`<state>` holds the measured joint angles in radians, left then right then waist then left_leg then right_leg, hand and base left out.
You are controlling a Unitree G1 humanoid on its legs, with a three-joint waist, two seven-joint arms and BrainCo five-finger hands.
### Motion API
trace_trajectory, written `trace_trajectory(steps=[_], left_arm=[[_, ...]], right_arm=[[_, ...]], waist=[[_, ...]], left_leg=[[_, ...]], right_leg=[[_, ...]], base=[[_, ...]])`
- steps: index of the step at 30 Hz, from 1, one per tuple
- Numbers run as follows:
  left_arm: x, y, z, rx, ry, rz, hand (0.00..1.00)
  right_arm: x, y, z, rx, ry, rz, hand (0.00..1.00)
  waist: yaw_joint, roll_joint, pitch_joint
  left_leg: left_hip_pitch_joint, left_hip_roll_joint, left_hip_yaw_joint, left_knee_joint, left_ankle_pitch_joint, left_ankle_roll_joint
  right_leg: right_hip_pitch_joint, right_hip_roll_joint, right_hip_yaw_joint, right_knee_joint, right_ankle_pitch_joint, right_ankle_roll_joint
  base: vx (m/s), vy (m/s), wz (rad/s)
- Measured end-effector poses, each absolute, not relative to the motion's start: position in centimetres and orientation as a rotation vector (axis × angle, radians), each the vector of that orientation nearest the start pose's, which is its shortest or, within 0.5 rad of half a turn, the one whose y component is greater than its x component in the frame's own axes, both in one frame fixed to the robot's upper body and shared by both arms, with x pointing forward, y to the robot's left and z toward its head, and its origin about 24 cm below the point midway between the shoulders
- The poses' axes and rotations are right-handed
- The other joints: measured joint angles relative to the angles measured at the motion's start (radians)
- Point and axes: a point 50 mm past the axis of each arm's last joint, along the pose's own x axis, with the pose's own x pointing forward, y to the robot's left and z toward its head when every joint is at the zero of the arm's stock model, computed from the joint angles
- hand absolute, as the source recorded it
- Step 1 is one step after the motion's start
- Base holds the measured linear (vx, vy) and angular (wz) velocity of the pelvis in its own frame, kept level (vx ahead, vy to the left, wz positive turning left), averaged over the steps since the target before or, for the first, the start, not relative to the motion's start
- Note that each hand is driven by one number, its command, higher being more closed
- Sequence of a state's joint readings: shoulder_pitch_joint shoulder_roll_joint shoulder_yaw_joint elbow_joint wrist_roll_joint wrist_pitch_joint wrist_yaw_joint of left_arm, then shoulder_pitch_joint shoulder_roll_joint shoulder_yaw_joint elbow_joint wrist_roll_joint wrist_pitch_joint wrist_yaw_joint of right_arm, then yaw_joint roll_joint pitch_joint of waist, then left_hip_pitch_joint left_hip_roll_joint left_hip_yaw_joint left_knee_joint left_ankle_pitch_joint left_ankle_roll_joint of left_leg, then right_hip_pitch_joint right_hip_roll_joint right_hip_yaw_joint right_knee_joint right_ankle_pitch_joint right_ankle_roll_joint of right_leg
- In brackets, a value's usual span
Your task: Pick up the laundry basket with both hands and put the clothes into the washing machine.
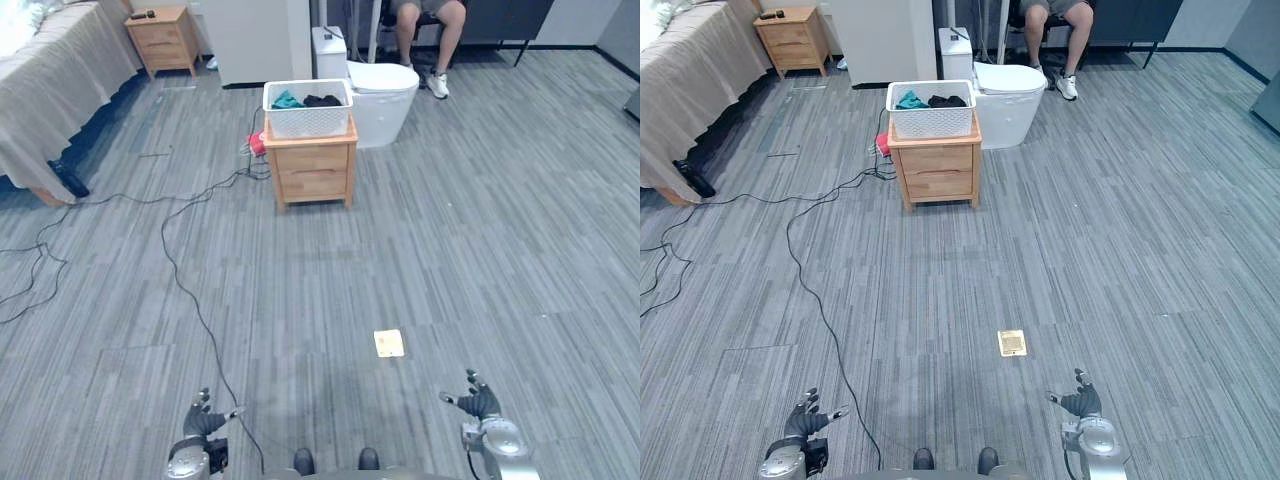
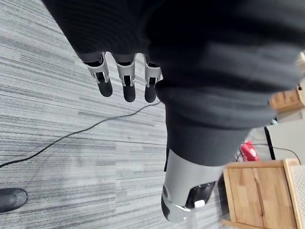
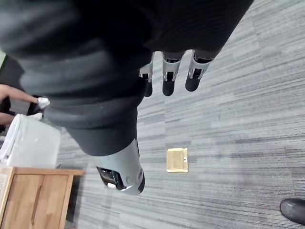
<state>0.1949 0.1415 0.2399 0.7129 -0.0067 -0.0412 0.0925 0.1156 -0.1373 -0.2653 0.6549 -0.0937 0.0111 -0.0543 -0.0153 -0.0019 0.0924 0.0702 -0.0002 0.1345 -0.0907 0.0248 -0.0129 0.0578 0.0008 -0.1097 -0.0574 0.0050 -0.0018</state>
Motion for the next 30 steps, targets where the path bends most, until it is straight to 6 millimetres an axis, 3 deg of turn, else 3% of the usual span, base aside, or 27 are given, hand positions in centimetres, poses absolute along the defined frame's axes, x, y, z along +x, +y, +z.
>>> trace_trajectory(steps=[9,18,23,25,27,28,29,30], left_arm=[[10.2,25.9,-12.7,0.079,0.88,0.457,0.0],[10.0,25.4,-12.9,0.063,0.89,0.456,0.0],[10.0,25.0,-13.0,0.023,0.885,0.466,0.0],[10.3,24.7,-12.8,0.0,0.866,0.469,0.0],[10.5,24.6,-12.6,-0.01,0.85,0.469,0.0],[10.7,24.5,-12.5,-0.009,0.844,0.465,0.0],[10.8,24.6,-12.5,-0.003,0.841,0.458,0.0],[11.2,24.6,-12.3,0.011,0.832,0.45,0.0]], right_arm=[[14.0,-26.3,-11.1,-0.093,0.803,-0.43,0.0],[13.6,-26.8,-11.2,-0.079,0.811,-0.47,0.0],[13.9,-26.7,-11.2,-0.077,0.813,-0.49,0.0],[14.1,-26.3,-11.4,-0.062,0.821,-0.49,0.0],[13.8,-25.9,-11.7,-0.056,0.841,-0.487,0.0],[14.1,-25.5,-11.7,-0.058,0.837,-0.474,0.0],[14.2,-25.2,-11.7,-0.057,0.835,-0.462,0.0],[14.1,-24.6,-11.9,-0.055,0.842,-0.445,0.0]], waist=[[0.0,0.002,0.001],[0.002,0.006,0.005],[0.006,0.002,0.009],[0.029,-0.013,0.026],[0.031,-0.026,0.041],[0.031,-0.024,0.056],[0.03,-0.022,0.065],[0.025,-0.014,0.083]], left_leg=[[0.005,-0.001,-0.013,0.003,0.0,0.0],[-0.029,-0.004,-0.025,0.0,-0.001,0.0],[-0.08,-0.003,-0.008,0.043,-0.033,0.021],[-0.13,-0.004,0.022,0.159,-0.122,0.03],[-0.14,-0.009,0.02,0.231,-0.189,0.045],[-0.136,-0.005,0.013,0.262,-0.219,0.06],[-0.13,0.0,0.008,0.278,-0.233,0.066],[-0.112,0.009,0.005,0.295,-0.263,0.071]], right_leg=[[0.004,-0.004,-0.017,0.017,-0.015,0.021],[-0.029,-0.006,-0.027,0.023,-0.024,0.012],[-0.082,-0.011,-0.019,0.062,-0.058,0.022],[-0.174,-0.036,0.002,0.243,-0.166,0.061],[-0.229,-0.066,-0.016,0.423,-0.217,0.098],[-0.312,-0.089,-0.034,0.605,-0.204,0.104],[-0.354,-0.096,-0.041,0.689,-0.194,0.108],[-0.403,-0.107,-0.058,0.76,-0.229,0.081]], base=[[-0.01,-0.001,0.03],[-0.05,-0.004,0.04],[0.0,0.001,-0.05],[0.06,0.027,-0.29],[0.09,0.042,-0.13],[0.11,0.048,-0.01],[0.19,0.048,-0.02],[0.21,0.019,-0.01]])
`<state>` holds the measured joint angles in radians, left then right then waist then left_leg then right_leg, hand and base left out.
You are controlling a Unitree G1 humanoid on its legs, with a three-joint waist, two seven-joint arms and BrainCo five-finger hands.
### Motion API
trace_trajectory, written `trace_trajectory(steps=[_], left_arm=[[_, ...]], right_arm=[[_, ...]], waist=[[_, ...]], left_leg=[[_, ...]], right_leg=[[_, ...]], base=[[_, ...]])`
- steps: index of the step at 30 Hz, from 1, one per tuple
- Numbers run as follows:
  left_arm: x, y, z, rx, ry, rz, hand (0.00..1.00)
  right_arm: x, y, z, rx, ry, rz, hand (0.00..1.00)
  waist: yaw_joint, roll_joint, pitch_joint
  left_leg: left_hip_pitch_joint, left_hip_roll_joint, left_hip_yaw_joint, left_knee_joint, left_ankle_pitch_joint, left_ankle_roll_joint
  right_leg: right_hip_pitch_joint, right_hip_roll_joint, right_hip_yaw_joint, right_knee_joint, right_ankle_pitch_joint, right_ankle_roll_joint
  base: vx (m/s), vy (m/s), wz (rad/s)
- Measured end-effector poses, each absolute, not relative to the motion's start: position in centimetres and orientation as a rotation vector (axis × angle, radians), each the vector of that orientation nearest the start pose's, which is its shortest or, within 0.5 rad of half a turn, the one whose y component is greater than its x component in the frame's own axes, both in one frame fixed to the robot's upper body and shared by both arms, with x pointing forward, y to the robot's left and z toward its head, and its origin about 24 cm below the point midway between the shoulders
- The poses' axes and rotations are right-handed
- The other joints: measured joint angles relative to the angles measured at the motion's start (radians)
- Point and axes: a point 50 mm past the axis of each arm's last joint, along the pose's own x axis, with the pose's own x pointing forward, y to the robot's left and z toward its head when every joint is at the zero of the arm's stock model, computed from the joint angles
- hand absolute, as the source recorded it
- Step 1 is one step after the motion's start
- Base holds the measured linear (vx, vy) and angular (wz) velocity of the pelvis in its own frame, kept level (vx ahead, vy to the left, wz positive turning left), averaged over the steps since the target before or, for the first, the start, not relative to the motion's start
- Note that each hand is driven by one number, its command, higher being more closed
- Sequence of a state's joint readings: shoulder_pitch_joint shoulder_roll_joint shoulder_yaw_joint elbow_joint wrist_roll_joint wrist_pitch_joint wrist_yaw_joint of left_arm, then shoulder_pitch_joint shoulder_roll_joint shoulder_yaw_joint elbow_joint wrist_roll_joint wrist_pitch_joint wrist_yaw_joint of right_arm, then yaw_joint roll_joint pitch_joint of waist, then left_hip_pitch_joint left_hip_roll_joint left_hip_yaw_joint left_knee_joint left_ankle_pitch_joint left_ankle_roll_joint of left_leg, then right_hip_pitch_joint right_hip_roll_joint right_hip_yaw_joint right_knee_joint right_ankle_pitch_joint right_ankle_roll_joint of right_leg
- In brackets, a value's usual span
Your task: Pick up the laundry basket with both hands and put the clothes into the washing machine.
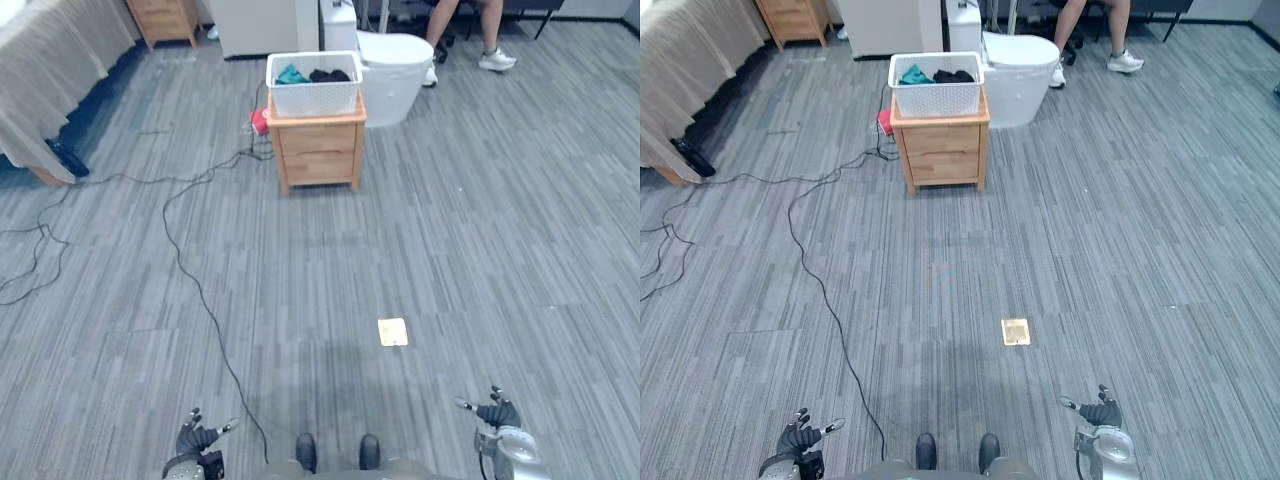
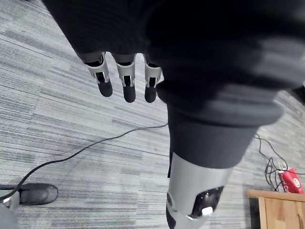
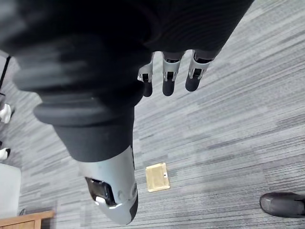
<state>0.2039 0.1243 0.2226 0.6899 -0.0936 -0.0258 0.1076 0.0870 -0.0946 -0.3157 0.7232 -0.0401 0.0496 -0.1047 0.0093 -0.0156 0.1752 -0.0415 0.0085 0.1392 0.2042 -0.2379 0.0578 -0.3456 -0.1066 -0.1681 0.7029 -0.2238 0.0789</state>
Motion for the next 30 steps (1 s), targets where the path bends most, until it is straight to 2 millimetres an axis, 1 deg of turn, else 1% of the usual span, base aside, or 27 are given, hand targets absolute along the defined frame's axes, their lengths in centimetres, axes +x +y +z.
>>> trace_trajectory(steps=[2,4,6,7,8,9,10,11,12,13,14,15,16,17,18,19,20,21,22,23,24,25,26,27,28,29,30], left_arm=[[11.9,24.7,-12.0,0.006,0.809,0.458,0.0],[13.2,24.9,-11.5,0.002,0.771,0.458,0.0],[14.4,24.9,-11.0,-0.004,0.737,0.458,0.0],[14.9,24.8,-10.8,-0.002,0.724,0.461,0.0],[15.1,24.7,-10.8,-0.005,0.72,0.462,0.0],[15.2,24.4,-10.8,-0.012,0.719,0.458,0.0],[15.2,23.9,-11.0,-0.026,0.72,0.451,0.0],[15.2,23.6,-11.0,-0.038,0.719,0.451,0.0],[14.9,23.1,-11.2,-0.083,0.721,0.47,0.0],[14.0,22.5,-11.5,-0.124,0.729,0.49,0.0],[13.6,22.3,-11.6,-0.139,0.733,0.494,0.0],[13.5,22.2,-11.5,-0.149,0.728,0.483,0.0],[13.8,22.1,-11.2,-0.155,0.708,0.478,0.0],[14.0,22.1,-11.0,-0.156,0.698,0.478,0.0],[14.3,22.1,-10.7,-0.157,0.679,0.476,0.0],[14.5,22.1,-10.4,-0.155,0.664,0.475,0.0],[14.6,22.1,-10.4,-0.155,0.661,0.474,0.0],[14.5,22.2,-10.4,-0.153,0.662,0.477,0.0],[14.3,22.1,-10.5,-0.155,0.666,0.477,0.0],[14.4,22.0,-10.5,-0.157,0.666,0.476,0.0],[14.3,21.8,-10.5,-0.165,0.669,0.475,0.0],[14.1,21.7,-10.7,-0.166,0.676,0.478,0.0],[13.7,21.8,-10.8,-0.163,0.686,0.484,0.0],[12.8,22.5,-11.1,-0.141,0.712,0.495,0.0],[12.9,22.9,-11.1,-0.125,0.716,0.495,0.0],[13.2,22.7,-11.0,-0.121,0.71,0.476,0.0],[13.5,22.2,-11.1,-0.116,0.712,0.449,0.0]], right_arm=[[14.3,-24.2,-12.0,-0.057,0.844,-0.426,0.0],[14.6,-24.3,-11.8,-0.061,0.835,-0.424,0.0],[14.9,-24.5,-11.6,-0.066,0.824,-0.426,0.0],[14.7,-24.8,-11.6,-0.074,0.826,-0.432,0.0],[14.4,-25.0,-11.7,-0.08,0.833,-0.437,0.0],[14.2,-25.1,-11.7,-0.085,0.837,-0.439,0.0],[14.1,-25.1,-11.6,-0.083,0.835,-0.437,0.0],[14.2,-24.9,-11.5,-0.079,0.827,-0.436,0.0],[14.4,-24.6,-11.1,-0.07,0.795,-0.432,0.0],[14.8,-24.6,-10.6,-0.066,0.763,-0.425,0.0],[15.1,-24.5,-10.3,-0.058,0.743,-0.426,0.0],[15.8,-24.3,-9.8,-0.047,0.706,-0.42,0.0],[16.1,-24.2,-9.4,-0.041,0.68,-0.421,0.0],[16.3,-24.2,-9.2,-0.039,0.669,-0.426,0.0],[16.5,-24.2,-9.0,-0.035,0.658,-0.43,0.0],[16.7,-24.2,-8.8,-0.036,0.646,-0.43,0.0],[16.8,-24.2,-8.8,-0.037,0.645,-0.429,0.0],[17.1,-24.1,-8.7,-0.036,0.64,-0.424,0.0],[17.2,-24.1,-8.6,-0.041,0.637,-0.423,0.0],[17.2,-24.2,-8.6,-0.044,0.638,-0.423,0.0],[16.9,-24.5,-8.7,-0.051,0.648,-0.435,0.0],[16.0,-24.9,-9.3,-0.061,0.686,-0.447,0.0],[15.5,-25.1,-9.6,-0.064,0.707,-0.453,0.0],[14.8,-24.5,-10.5,-0.049,0.752,-0.448,0.0],[14.2,-23.7,-11.1,-0.024,0.782,-0.446,0.0],[13.6,-23.6,-11.5,-0.009,0.805,-0.456,0.0],[12.8,-23.4,-12.0,0.009,0.836,-0.469,0.0]], waist=[[0.0,0.002,0.007],[-0.006,0.004,0.035],[-0.049,-0.006,0.06],[-0.06,-0.02,0.066],[-0.065,-0.022,0.064],[-0.076,-0.02,0.065],[-0.082,0.004,0.066],[-0.078,0.015,0.068],[-0.076,0.042,0.085],[-0.065,0.072,0.087],[-0.049,0.079,0.087],[-0.026,0.067,0.093],[-0.015,0.054,0.095],[-0.007,0.047,0.097],[0.01,0.03,0.094],[0.026,0.022,0.092],[0.034,0.021,0.093],[0.037,0.021,0.093],[0.042,0.019,0.092],[0.044,0.017,0.09],[0.053,0.025,0.085],[0.062,0.036,0.069],[0.063,0.043,0.056],[0.069,0.013,0.021],[0.055,-0.034,0.0],[0.055,-0.051,-0.008],[0.054,-0.061,-0.01]], left_leg=[[0.026,0.027,-0.002,0.004,-0.027,-0.009],[0.084,0.049,-0.019,-0.026,-0.043,-0.024],[0.163,0.059,-0.059,-0.089,-0.039,-0.047],[0.21,0.056,-0.072,-0.121,-0.05,-0.072],[0.244,0.063,-0.082,-0.131,-0.064,-0.091],[0.266,0.085,-0.101,-0.114,-0.077,-0.101],[0.246,0.111,-0.111,-0.011,-0.073,-0.115],[0.215,0.131,-0.108,0.084,-0.059,-0.14],[0.117,0.186,-0.108,0.374,0.024,-0.209],[-0.004,0.253,-0.114,0.687,0.153,-0.237],[-0.054,0.282,-0.107,0.814,0.149,-0.237],[-0.134,0.302,-0.075,0.974,0.132,-0.214],[-0.22,0.307,-0.043,1.023,0.106,-0.17],[-0.256,0.306,-0.017,1.015,0.092,-0.149],[-0.305,0.306,0.057,0.954,0.068,-0.138],[-0.336,0.302,0.125,0.822,0.063,-0.13],[-0.347,0.297,0.149,0.74,0.062,-0.129],[-0.361,0.274,0.173,0.544,0.064,-0.129],[-0.363,0.245,0.174,0.345,0.085,-0.151],[-0.362,0.229,0.173,0.247,0.098,-0.169],[-0.35,0.2,0.162,0.076,0.152,-0.149],[-0.348,0.185,0.161,-0.011,0.202,-0.114],[-0.347,0.176,0.153,-0.024,0.246,-0.082],[-0.345,0.143,0.139,0.018,0.381,-0.033],[-0.355,0.106,0.156,0.066,0.323,-0.008],[-0.353,0.083,0.155,0.105,0.276,0.002],[-0.335,0.056,0.143,0.154,0.213,0.01]], right_leg=[[-0.05,0.001,-0.031,-0.066,-0.012,-0.002],[-0.071,0.016,-0.062,-0.237,0.027,0.0],[-0.086,0.015,-0.081,-0.5,0.162,0.02],[-0.115,0.0,-0.074,-0.564,0.217,0.024],[-0.128,-0.001,-0.059,-0.558,0.231,0.01],[-0.138,0.001,-0.038,-0.478,0.304,-0.003],[-0.159,0.006,-0.063,-0.353,0.264,-0.061],[-0.151,0.014,-0.076,-0.319,0.229,-0.092],[-0.088,0.039,-0.103,-0.287,0.164,-0.126],[-0.004,0.088,-0.114,-0.298,0.121,-0.144],[0.041,0.113,-0.113,-0.309,0.106,-0.152],[0.115,0.134,-0.101,-0.328,0.092,-0.169],[0.199,0.143,-0.098,-0.382,0.092,-0.169],[0.247,0.145,-0.094,-0.422,0.092,-0.169],[0.33,0.148,-0.073,-0.497,0.092,-0.168],[0.394,0.149,-0.054,-0.555,0.091,-0.164],[0.42,0.15,-0.045,-0.574,0.089,-0.162],[0.467,0.149,-0.026,-0.603,0.083,-0.152],[0.504,0.142,-0.008,-0.615,0.065,-0.123],[0.525,0.138,0.0,-0.623,0.055,-0.108],[0.568,0.136,0.013,-0.641,0.038,-0.079],[0.606,0.132,0.02,-0.649,0.008,-0.037],[0.625,0.129,0.028,-0.65,-0.012,-0.021],[0.646,0.091,0.046,-0.631,-0.053,0.007],[0.632,0.036,0.037,-0.573,-0.066,0.019],[0.591,0.004,0.037,-0.458,-0.062,0.023],[0.51,-0.035,0.039,-0.232,-0.024,0.051]], base=[[0.33,-0.006,-0.04],[0.43,-0.053,0.17],[0.56,-0.135,0.59],[0.6,-0.195,0.65],[0.75,-0.264,0.6],[0.64,-0.256,0.55],[0.65,-0.274,0.47],[0.66,-0.33,0.43],[0.69,-0.365,0.21],[0.7,-0.353,0.0],[0.7,-0.288,-0.39],[0.8,-0.271,-0.38],[0.8,-0.261,-0.21],[0.66,-0.214,-0.05],[0.52,-0.145,-0.22],[0.6,-0.135,-0.34],[0.71,-0.105,-0.41],[0.7,-0.022,-0.45],[0.59,0.035,-0.48],[0.6,0.113,-0.51],[0.6,0.181,-0.51],[0.6,0.217,-0.52],[0.61,0.275,-0.66],[0.61,0.272,-0.3],[0.63,0.256,-0.12],[0.64,0.25,0.37],[0.65,0.273,0.42]])
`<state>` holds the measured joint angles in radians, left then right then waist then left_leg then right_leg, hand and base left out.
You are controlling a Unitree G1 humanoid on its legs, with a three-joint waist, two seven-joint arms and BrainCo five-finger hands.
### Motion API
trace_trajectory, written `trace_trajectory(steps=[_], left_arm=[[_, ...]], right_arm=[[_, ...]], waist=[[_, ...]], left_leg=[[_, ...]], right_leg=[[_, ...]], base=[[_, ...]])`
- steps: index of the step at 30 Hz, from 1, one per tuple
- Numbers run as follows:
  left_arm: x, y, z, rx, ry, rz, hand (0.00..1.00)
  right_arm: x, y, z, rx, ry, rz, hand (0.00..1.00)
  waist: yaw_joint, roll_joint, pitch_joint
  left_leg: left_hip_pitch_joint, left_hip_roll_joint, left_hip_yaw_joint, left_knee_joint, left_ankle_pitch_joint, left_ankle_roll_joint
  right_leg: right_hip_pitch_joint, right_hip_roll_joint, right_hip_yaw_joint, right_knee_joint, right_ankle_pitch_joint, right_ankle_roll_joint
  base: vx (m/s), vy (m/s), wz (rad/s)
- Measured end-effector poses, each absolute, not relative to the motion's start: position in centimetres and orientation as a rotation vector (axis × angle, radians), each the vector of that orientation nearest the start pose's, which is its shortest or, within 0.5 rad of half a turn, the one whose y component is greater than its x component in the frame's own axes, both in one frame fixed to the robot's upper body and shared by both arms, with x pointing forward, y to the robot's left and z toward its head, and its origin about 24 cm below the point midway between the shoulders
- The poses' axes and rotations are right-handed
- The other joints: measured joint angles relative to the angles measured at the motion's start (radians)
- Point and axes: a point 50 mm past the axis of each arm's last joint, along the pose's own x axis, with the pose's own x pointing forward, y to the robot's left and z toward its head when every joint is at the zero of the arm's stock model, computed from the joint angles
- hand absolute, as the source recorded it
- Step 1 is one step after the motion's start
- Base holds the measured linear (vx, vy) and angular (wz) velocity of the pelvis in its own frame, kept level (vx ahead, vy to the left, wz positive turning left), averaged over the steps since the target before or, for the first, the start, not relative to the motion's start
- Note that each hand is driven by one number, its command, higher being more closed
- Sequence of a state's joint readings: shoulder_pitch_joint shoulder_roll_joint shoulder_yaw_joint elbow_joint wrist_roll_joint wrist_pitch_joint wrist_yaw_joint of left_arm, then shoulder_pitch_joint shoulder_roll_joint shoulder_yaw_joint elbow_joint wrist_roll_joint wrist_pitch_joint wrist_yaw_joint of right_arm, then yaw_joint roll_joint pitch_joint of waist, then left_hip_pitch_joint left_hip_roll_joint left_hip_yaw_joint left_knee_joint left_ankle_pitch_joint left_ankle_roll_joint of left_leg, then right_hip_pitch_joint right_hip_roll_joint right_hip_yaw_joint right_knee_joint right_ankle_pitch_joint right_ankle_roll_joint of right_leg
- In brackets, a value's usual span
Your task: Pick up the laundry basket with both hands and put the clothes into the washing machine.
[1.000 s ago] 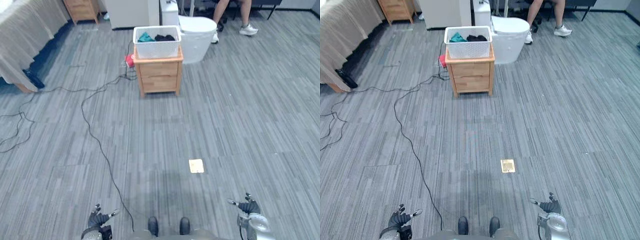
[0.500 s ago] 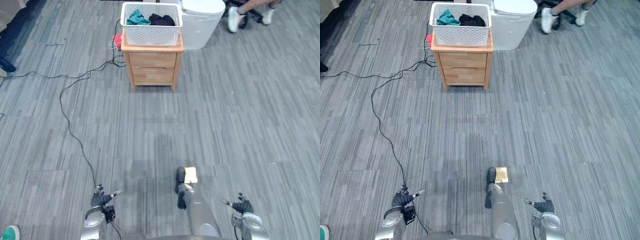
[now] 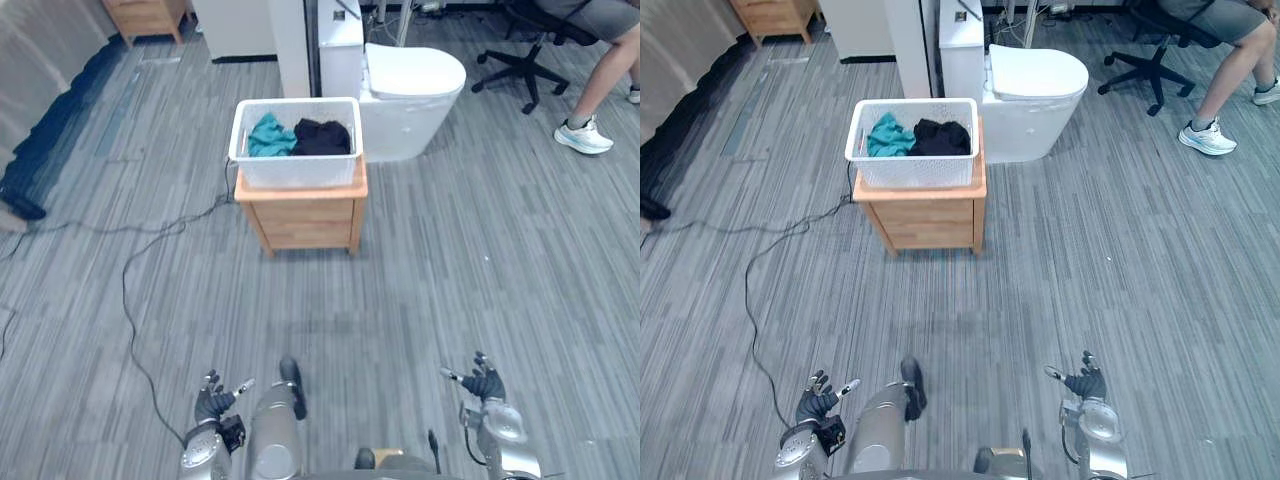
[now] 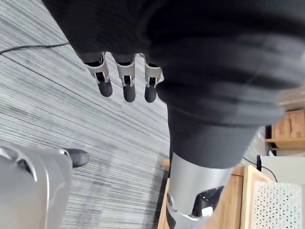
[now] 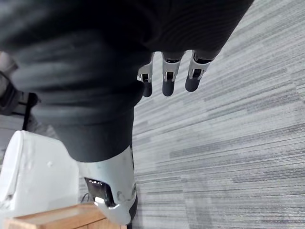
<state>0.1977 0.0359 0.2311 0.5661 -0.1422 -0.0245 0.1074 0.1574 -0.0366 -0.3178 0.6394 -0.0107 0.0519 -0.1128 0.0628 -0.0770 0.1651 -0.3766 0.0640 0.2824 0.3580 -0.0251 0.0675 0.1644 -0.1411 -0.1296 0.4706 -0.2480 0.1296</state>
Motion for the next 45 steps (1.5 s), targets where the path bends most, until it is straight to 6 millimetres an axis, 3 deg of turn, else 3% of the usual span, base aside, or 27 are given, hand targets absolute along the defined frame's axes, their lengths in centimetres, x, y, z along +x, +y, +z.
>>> trace_trajectory(steps=[1,2,3,4,5,6,8,9,10,11,12,13,14,15,16,18,20,23,24,25,26,30,36,39,42,45], left_arm=[[13.7,22.1,-11.2,-0.113,0.721,0.44,0.0],[13.8,22.2,-11.3,-0.106,0.733,0.437,0.0],[13.8,22.4,-11.3,-0.092,0.74,0.433,0.0],[13.9,22.4,-11.3,-0.087,0.74,0.427,0.0],[14.1,22.6,-11.1,-0.079,0.73,0.426,0.0],[14.3,22.9,-10.9,-0.069,0.722,0.425,0.0],[15.2,23.0,-10.6,-0.066,0.698,0.418,0.0],[15.6,23.1,-10.4,-0.062,0.686,0.417,0.0],[15.5,23.6,-10.3,-0.049,0.683,0.423,0.0],[15.3,23.7,-10.4,-0.043,0.689,0.425,0.0],[14.9,23.6,-10.7,-0.039,0.712,0.427,0.0],[14.4,23.2,-11.1,-0.052,0.73,0.431,0.0],[14.1,23.0,-11.2,-0.06,0.737,0.434,0.0],[14.1,22.4,-11.3,-0.085,0.737,0.435,0.0],[13.7,21.6,-11.4,-0.111,0.74,0.435,0.0],[12.7,21.7,-11.6,-0.111,0.758,0.445,0.0],[12.7,22.0,-11.2,-0.106,0.734,0.454,0.0],[13.1,23.0,-10.4,-0.109,0.686,0.489,0.0],[13.0,23.3,-10.3,-0.11,0.682,0.505,0.0],[12.9,23.5,-10.2,-0.108,0.681,0.513,0.0],[12.7,24.3,-10.1,-0.098,0.676,0.538,0.0],[12.8,26.3,-9.1,-0.065,0.637,0.586,0.0],[15.4,28.5,-6.7,0.013,0.519,0.609,0.0],[17.4,28.1,-5.8,0.016,0.466,0.587,0.0],[20.9,26.1,-4.8,0.036,0.411,0.501,0.0],[23.9,24.6,-4.0,0.074,0.384,0.44,0.0]], right_arm=[[12.2,-23.2,-12.5,0.013,0.863,-0.468,0.0],[12.2,-23.0,-12.7,0.018,0.876,-0.46,0.0],[12.8,-22.6,-12.7,0.015,0.874,-0.44,0.0],[13.4,-22.2,-12.5,0.007,0.86,-0.415,0.0],[14.0,-21.8,-12.2,0.003,0.837,-0.394,0.0],[14.2,-21.7,-12.1,0.004,0.827,-0.39,0.0],[14.7,-21.5,-11.9,0.001,0.81,-0.376,0.0],[14.8,-21.6,-11.8,0.0,0.808,-0.38,0.0],[14.7,-21.7,-11.9,-0.001,0.812,-0.382,0.0],[14.5,-21.6,-12.0,0.001,0.819,-0.383,0.0],[14.1,-21.8,-12.1,-0.004,0.828,-0.387,0.0],[13.8,-22.1,-12.1,-0.013,0.834,-0.391,0.0],[14.0,-22.1,-11.9,-0.014,0.82,-0.389,0.0],[14.3,-22.2,-11.4,-0.024,0.793,-0.388,0.0],[14.6,-22.6,-10.8,-0.04,0.76,-0.389,0.0],[15.0,-22.4,-10.3,-0.045,0.731,-0.383,0.0],[15.9,-22.3,-9.3,-0.053,0.675,-0.371,0.0],[17.3,-22.5,-7.7,-0.065,0.587,-0.37,0.0],[17.8,-22.7,-6.9,-0.078,0.55,-0.37,0.0],[17.8,-22.6,-6.7,-0.077,0.537,-0.372,0.0],[18.1,-22.3,-6.3,-0.073,0.518,-0.366,0.0],[18.5,-22.4,-4.7,-0.087,0.436,-0.373,0.0],[21.0,-21.8,-3.4,-0.109,0.368,-0.323,0.0],[22.8,-21.8,-3.1,-0.167,0.361,-0.285,0.0],[24.9,-21.9,-2.8,-0.22,0.363,-0.259,0.0],[27.0,-20.8,-2.5,-0.241,0.366,-0.216,0.0]], waist=[[-0.014,-0.003,0.0],[-0.027,-0.003,0.001],[-0.036,0.004,0.006],[-0.041,0.01,0.01],[-0.048,0.022,0.016],[-0.05,0.037,0.023],[-0.051,0.039,0.025],[-0.055,0.04,0.027],[-0.06,0.022,0.024],[-0.06,0.01,0.022],[-0.069,-0.014,0.014],[-0.069,0.01,0.012],[-0.069,0.017,0.018],[-0.078,0.04,0.033],[-0.067,0.078,0.047],[-0.045,0.077,0.047],[-0.04,0.061,0.044],[-0.027,0.072,0.032],[-0.026,0.085,0.024],[-0.024,0.085,0.022],[-0.025,0.061,0.015],[-0.029,0.038,-0.009],[-0.026,0.056,-0.011],[-0.025,0.075,-0.007],[-0.027,0.102,0.009],[-0.035,0.105,0.039]], left_leg=[[0.028,-0.02,-0.011,0.016,-0.044,0.005],[0.064,-0.035,-0.02,0.026,-0.077,0.017],[0.132,-0.041,-0.023,0.016,-0.109,0.022],[0.195,-0.041,-0.023,-0.009,-0.124,0.021],[0.277,-0.038,-0.026,-0.054,-0.131,0.02],[0.309,-0.032,-0.03,-0.08,-0.136,0.015],[0.384,-0.026,-0.035,-0.131,-0.139,0.009],[0.417,-0.026,-0.035,-0.153,-0.146,-0.004],[0.442,-0.034,-0.035,-0.168,-0.166,-0.036],[0.454,-0.042,-0.037,-0.167,-0.176,-0.05],[0.476,-0.041,-0.054,-0.147,-0.213,-0.077],[0.475,-0.008,-0.061,-0.084,-0.236,-0.104],[0.439,0.013,-0.063,0.011,-0.247,-0.119],[0.328,0.082,-0.064,0.274,-0.24,-0.141],[0.229,0.175,-0.058,0.509,-0.225,-0.174],[0.188,0.226,-0.041,0.597,-0.23,-0.167],[0.163,0.233,-0.029,0.486,-0.24,-0.149],[0.194,0.192,-0.05,0.13,-0.223,-0.158],[0.235,0.167,-0.07,-0.023,-0.135,-0.157],[0.247,0.16,-0.078,-0.056,-0.09,-0.175],[0.277,0.135,-0.064,-0.09,-0.08,-0.166],[0.345,0.071,-0.057,-0.173,-0.073,-0.155],[0.355,0.054,-0.052,-0.217,-0.07,-0.152],[0.345,0.046,-0.035,-0.258,-0.039,-0.145],[0.3,0.041,-0.034,-0.291,-0.004,-0.137],[0.253,0.039,-0.034,-0.287,0.007,-0.127]], right_leg=[[-0.071,-0.026,0.015,0.202,0.057,0.051],[-0.148,-0.042,0.034,0.392,0.052,0.068],[-0.234,-0.053,0.046,0.541,0.024,0.025],[-0.284,-0.051,0.032,0.58,0.005,-0.008],[-0.341,-0.044,-0.001,0.56,-0.016,-0.042],[-0.369,-0.035,-0.015,0.529,-0.029,-0.043],[-0.425,-0.017,-0.076,0.33,-0.038,-0.05],[-0.444,-0.005,-0.102,0.147,-0.023,-0.056],[-0.442,0.015,-0.1,-0.057,0.056,-0.064],[-0.438,0.017,-0.087,-0.139,0.119,-0.065],[-0.42,0.02,-0.046,-0.154,0.242,-0.083],[-0.406,0.036,-0.068,-0.129,0.196,-0.105],[-0.393,0.036,-0.09,-0.123,0.167,-0.097],[-0.352,0.058,-0.115,-0.139,0.139,-0.089],[-0.297,0.105,-0.122,-0.166,0.128,-0.103],[-0.253,0.122,-0.113,-0.177,0.113,-0.133],[-0.226,0.121,-0.103,-0.204,0.107,-0.138],[-0.222,0.116,-0.065,-0.221,0.115,-0.131],[-0.22,0.12,-0.057,-0.224,0.112,-0.124],[-0.216,0.12,-0.05,-0.228,0.107,-0.114],[-0.2,0.096,-0.039,-0.243,0.107,-0.102],[-0.144,0.051,-0.035,-0.319,0.117,-0.073],[-0.138,0.049,-0.021,-0.37,0.135,-0.056],[-0.175,0.054,0.003,-0.373,0.156,-0.059],[-0.243,0.06,0.021,-0.375,0.191,-0.058],[-0.297,0.059,0.041,-0.378,0.222,-0.055]], base=[[0.75,0.305,0.54],[0.73,0.253,0.45],[0.58,0.167,0.23],[0.54,0.137,0.07],[0.4,0.085,0.03],[0.45,0.062,0.12],[0.44,-0.019,0.24],[0.46,-0.07,0.42],[0.38,-0.077,0.43],[0.4,-0.134,0.57],[0.41,-0.168,0.51],[0.42,-0.182,0.52],[0.37,-0.214,0.42],[0.34,-0.218,0.3],[0.32,-0.201,0.09],[0.31,-0.097,-0.31],[0.35,-0.061,-0.24],[0.31,0.078,-0.36],[0.23,0.128,-0.27],[0.29,0.141,-0.23],[0.22,0.105,-0.05],[0.2,0.133,0.05],[0.05,0.027,-0.08],[-0.02,-0.008,-0.26],[-0.09,-0.002,-0.16],[-0.16,0.03,-0.17]])
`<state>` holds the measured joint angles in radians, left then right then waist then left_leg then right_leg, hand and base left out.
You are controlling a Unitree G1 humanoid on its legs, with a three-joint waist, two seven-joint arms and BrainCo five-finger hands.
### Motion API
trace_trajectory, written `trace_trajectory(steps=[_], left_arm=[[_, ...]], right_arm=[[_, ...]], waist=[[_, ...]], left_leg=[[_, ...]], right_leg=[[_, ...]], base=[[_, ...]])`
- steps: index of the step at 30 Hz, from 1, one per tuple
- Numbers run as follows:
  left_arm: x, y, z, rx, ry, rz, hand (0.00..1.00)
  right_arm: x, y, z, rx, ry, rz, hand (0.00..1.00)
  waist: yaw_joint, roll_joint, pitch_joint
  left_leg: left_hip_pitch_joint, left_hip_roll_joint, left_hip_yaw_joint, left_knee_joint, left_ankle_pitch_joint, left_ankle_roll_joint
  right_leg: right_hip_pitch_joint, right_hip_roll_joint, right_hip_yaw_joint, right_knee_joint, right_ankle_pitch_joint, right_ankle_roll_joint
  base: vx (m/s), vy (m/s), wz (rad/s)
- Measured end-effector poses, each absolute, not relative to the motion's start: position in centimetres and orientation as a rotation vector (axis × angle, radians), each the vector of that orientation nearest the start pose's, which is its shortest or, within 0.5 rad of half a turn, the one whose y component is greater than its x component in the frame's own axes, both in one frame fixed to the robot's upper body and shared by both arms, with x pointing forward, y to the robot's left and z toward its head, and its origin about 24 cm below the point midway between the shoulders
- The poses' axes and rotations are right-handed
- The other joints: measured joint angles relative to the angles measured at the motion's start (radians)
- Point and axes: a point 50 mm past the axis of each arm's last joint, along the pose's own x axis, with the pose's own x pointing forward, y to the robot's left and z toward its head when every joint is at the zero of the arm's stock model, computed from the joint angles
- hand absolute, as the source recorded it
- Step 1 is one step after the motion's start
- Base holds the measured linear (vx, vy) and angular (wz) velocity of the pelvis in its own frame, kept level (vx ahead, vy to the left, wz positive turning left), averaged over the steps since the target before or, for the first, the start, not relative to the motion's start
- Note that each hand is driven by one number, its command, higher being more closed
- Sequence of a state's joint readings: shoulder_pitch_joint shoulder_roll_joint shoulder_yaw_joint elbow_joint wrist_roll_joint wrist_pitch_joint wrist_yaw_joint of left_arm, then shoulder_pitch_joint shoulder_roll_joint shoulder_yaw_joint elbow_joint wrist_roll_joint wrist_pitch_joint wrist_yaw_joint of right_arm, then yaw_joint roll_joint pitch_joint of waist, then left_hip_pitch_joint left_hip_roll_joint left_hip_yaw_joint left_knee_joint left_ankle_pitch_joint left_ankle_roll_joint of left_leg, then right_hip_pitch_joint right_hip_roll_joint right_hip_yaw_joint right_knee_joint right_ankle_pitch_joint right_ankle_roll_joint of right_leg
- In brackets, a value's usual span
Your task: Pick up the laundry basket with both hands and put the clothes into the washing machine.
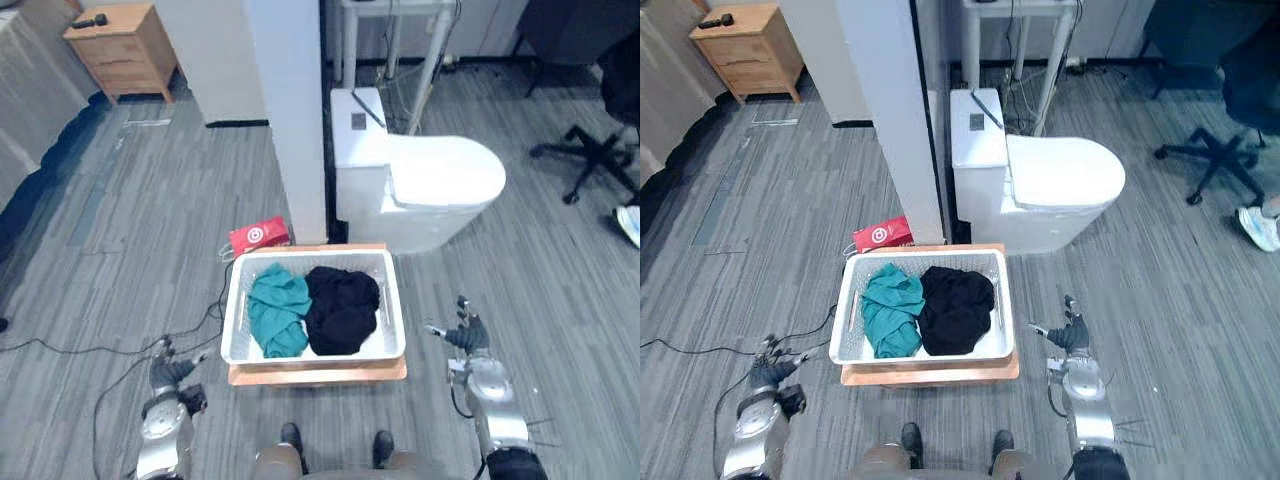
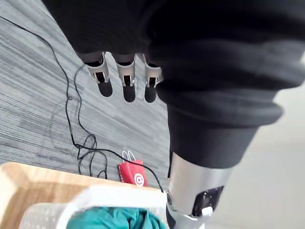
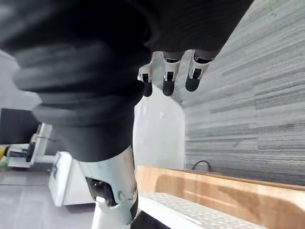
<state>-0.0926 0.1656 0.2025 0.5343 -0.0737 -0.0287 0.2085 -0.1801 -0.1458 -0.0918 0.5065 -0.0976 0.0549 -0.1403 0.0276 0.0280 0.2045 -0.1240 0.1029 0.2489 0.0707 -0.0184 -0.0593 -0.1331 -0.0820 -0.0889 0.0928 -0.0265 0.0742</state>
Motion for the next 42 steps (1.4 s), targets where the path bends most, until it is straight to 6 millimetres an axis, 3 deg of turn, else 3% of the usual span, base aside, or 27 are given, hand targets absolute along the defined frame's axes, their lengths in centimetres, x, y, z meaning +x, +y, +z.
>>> trace_trajectory(steps=[5,6,9,13,14,15,16,19,25,28,33,38,42], left_arm=[[27.4,23.7,-3.2,0.134,0.385,0.415,0.0],[28.3,24.2,-2.5,0.17,0.386,0.433,0.0],[30.2,24.9,-1.0,0.237,0.373,0.468,0.0],[31.0,24.9,-0.3,0.266,0.369,0.466,0.0],[31.2,24.8,-0.1,0.267,0.365,0.47,1.0],[31.3,24.8,-0.1,0.267,0.363,0.474,1.0],[31.3,24.9,0.0,0.268,0.361,0.48,1.0],[31.4,24.8,0.2,0.267,0.355,0.479,1.0],[33.8,24.7,3.4,0.313,0.255,0.452,1.0],[34.4,25.1,4.6,0.338,0.221,0.454,1.0],[34.3,25.0,4.7,0.34,0.214,0.447,1.0],[31.8,23.6,4.0,0.305,0.144,0.411,1.0],[27.8,21.7,2.2,0.252,0.136,0.36,1.0]], right_arm=[[31.1,-18.8,-0.9,-0.291,0.352,-0.174,0.0],[32.7,-18.2,0.5,-0.304,0.323,-0.168,0.0],[35.5,-16.8,3.4,-0.338,0.258,-0.142,0.0],[36.6,-15.4,5.3,-0.354,0.203,-0.106,0.0],[36.8,-15.2,5.6,-0.354,0.193,-0.106,0.0],[36.8,-15.1,5.7,-0.356,0.19,-0.107,0.0],[36.9,-15.0,5.7,-0.357,0.188,-0.106,1.0],[37.1,-14.8,5.9,-0.369,0.187,-0.097,1.0],[39.0,-15.1,9.6,-0.4,0.104,-0.102,1.0],[39.1,-15.3,9.7,-0.394,0.106,-0.102,1.0],[38.9,-15.5,9.5,-0.347,0.114,-0.105,1.0],[35.4,-17.0,7.6,-0.256,0.064,-0.157,1.0],[31.0,-18.6,5.5,-0.19,0.058,-0.226,1.0]], waist=[[-0.012,-0.013,0.084],[-0.011,-0.017,0.122],[-0.01,-0.019,0.159],[-0.01,-0.021,0.175],[-0.01,-0.023,0.181],[-0.01,-0.024,0.182],[-0.01,-0.027,0.184],[-0.01,-0.029,0.187],[-0.009,-0.03,0.237],[-0.009,-0.032,0.239],[-0.01,-0.033,0.239],[-0.015,-0.033,0.239],[-0.02,-0.051,0.214]], left_leg=[[-0.071,-0.011,0.009,0.016,0.019,0.015],[-0.087,-0.012,0.011,0.016,0.03,0.016],[-0.121,-0.01,0.01,0.015,0.056,0.023],[-0.137,-0.007,0.008,0.015,0.061,0.023],[-0.139,-0.008,0.007,0.015,0.061,0.023],[-0.142,-0.008,0.006,0.015,0.061,0.023],[-0.146,-0.008,0.004,0.015,0.061,0.023],[-0.153,-0.009,0.0,0.015,0.061,0.023],[-0.176,-0.013,-0.033,0.011,0.078,0.03],[-0.185,-0.015,-0.041,-0.002,0.089,0.029],[-0.184,-0.015,-0.041,-0.002,0.089,0.029],[-0.135,-0.015,-0.039,-0.023,0.089,0.029],[-0.059,-0.015,-0.031,-0.042,0.073,0.019]], right_leg=[[-0.078,-0.01,0.031,0.001,0.04,0.016],[-0.098,-0.01,0.038,0.001,0.057,0.016],[-0.128,-0.007,0.038,-0.011,0.085,0.014],[-0.135,-0.003,0.037,-0.029,0.099,0.013],[-0.136,-0.003,0.038,-0.031,0.099,0.013],[-0.138,-0.003,0.038,-0.032,0.099,0.013],[-0.139,-0.002,0.038,-0.038,0.102,0.012],[-0.137,-0.001,0.037,-0.052,0.107,0.006],[-0.142,-0.002,0.015,-0.06,0.112,0.004],[-0.152,-0.002,0.007,-0.06,0.113,0.002],[-0.152,-0.001,0.007,-0.06,0.114,0.002],[-0.115,0.0,0.018,-0.064,0.113,0.001],[-0.052,0.002,0.033,-0.069,0.088,0.009]], base=[[-0.18,0.035,-0.13],[-0.22,0.026,-0.13],[-0.14,-0.006,-0.04],[-0.01,-0.003,0.0],[0.0,0.0,0.0],[0.03,0.005,0.03],[0.04,0.004,0.02],[0.05,0.003,0.03],[0.0,0.0,0.11],[-0.02,-0.005,0.11],[0.0,0.0,0.0],[0.05,-0.001,-0.05],[0.05,0.007,-0.08]])
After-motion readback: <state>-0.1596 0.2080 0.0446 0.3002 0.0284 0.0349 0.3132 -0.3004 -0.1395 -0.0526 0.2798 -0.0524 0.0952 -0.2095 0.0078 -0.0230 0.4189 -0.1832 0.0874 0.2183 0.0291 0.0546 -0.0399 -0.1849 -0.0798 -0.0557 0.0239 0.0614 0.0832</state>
